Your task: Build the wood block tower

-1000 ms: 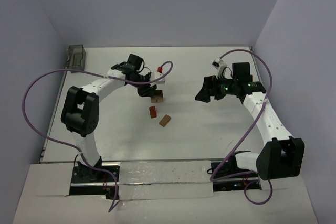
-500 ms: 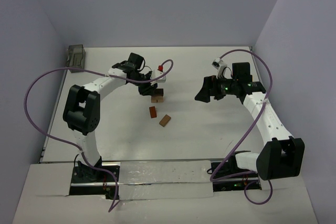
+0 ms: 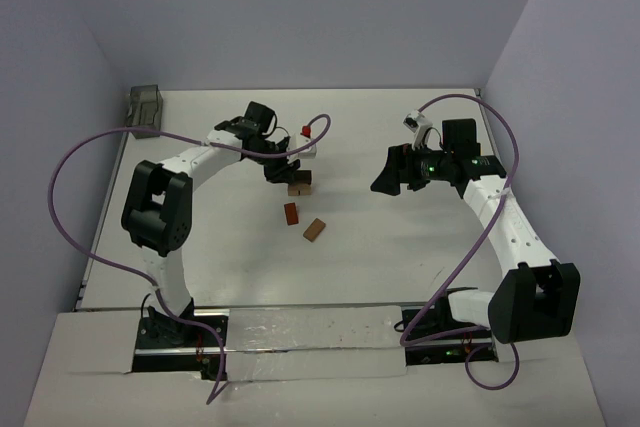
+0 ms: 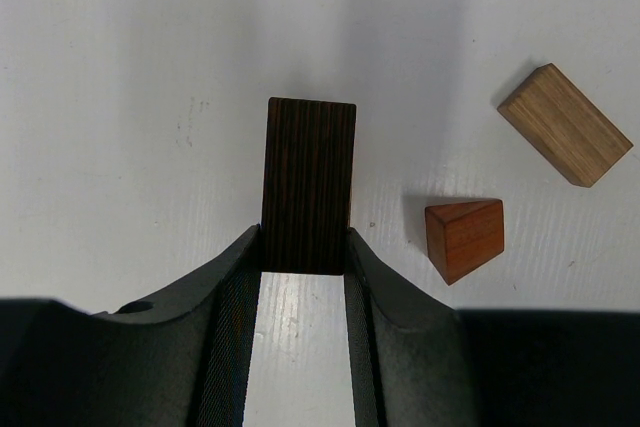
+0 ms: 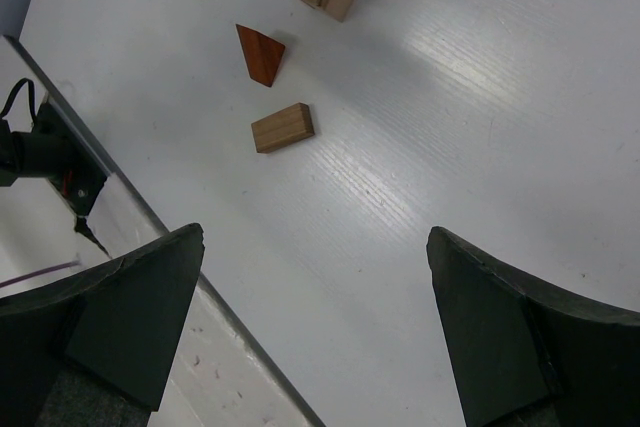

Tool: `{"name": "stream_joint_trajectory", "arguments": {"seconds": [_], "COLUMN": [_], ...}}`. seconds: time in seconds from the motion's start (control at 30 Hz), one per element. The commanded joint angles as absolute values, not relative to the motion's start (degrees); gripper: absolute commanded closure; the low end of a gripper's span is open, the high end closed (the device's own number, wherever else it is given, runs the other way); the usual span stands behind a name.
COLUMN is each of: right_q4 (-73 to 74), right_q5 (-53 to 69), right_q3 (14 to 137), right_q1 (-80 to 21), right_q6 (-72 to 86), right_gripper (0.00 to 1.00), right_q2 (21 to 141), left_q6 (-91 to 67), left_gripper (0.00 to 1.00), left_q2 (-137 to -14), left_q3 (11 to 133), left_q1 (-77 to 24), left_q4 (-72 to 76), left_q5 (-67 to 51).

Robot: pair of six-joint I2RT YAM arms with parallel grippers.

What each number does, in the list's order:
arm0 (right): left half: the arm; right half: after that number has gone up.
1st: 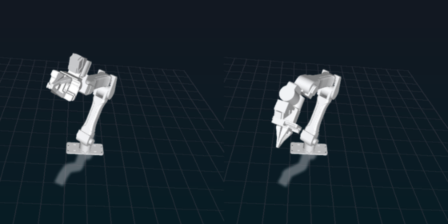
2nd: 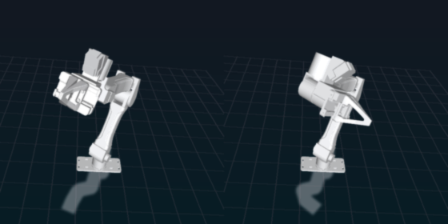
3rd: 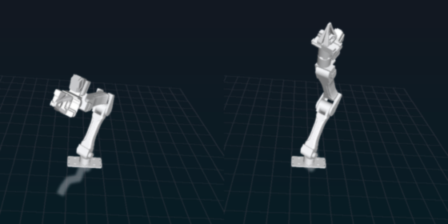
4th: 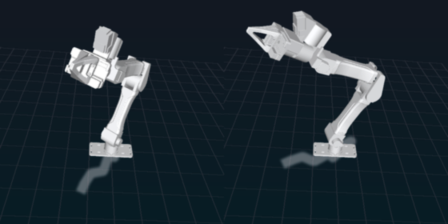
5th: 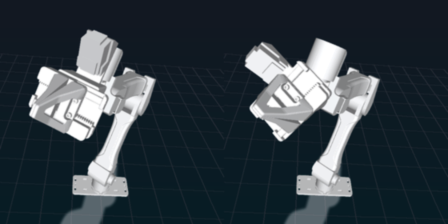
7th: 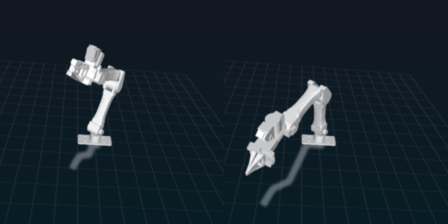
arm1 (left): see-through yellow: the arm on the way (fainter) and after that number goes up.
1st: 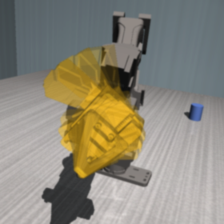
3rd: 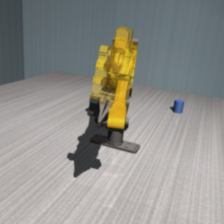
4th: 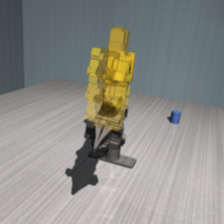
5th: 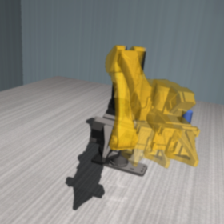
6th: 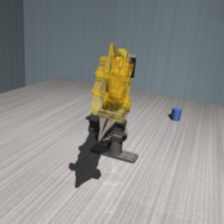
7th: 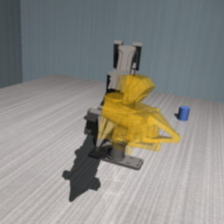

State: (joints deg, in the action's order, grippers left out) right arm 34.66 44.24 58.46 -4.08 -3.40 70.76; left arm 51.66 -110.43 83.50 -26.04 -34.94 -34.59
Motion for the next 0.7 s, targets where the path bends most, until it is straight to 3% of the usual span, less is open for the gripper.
{"name": "stream_joint_trajectory", "arguments": {"seconds": [0.0,0.67], "right_q4": [32.4,32.4], "right_q5": [45.1,45.4], "right_q3": [59.6,59.9], "right_q1": [-4.0,-4.0], "right_q6": [-3.1,-3.0], "right_gripper": [0.00,0.00], "right_q2": [70.9,71.3], "left_q6": [52.8,53.7], "left_gripper": [0.74,0.69], "left_q2": [-111.1,-111.2], "left_q3": [85.8,85.0], "left_q1": [-25.6,-25.4], "left_q4": [-33.8,-34.4], "left_q5": [-37.1,-36.9]}}
